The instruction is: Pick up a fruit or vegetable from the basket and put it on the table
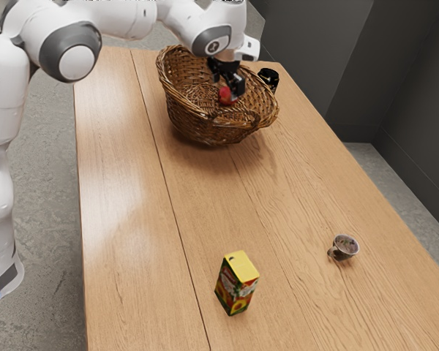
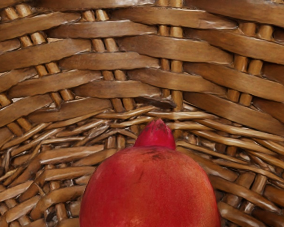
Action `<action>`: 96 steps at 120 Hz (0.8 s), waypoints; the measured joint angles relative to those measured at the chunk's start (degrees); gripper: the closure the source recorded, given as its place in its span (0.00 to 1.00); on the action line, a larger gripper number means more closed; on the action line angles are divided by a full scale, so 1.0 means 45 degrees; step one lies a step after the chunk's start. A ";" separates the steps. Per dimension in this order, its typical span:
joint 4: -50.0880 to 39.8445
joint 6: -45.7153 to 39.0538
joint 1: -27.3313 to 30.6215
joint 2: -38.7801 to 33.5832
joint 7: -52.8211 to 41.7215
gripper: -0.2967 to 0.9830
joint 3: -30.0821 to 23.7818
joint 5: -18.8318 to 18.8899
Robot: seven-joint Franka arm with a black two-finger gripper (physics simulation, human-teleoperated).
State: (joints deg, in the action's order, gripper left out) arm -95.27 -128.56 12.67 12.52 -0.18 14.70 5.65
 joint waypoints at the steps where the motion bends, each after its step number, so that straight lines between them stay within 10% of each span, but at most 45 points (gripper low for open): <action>1: 0.0035 -0.0008 -0.0011 0.0030 -0.0003 0.24 -0.0001 -0.0005; 96: 0.0520 -0.0406 0.0124 0.1032 -0.0199 0.24 -0.0002 -0.0454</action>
State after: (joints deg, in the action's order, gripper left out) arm -92.93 -130.39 13.23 17.17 -1.08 14.69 3.61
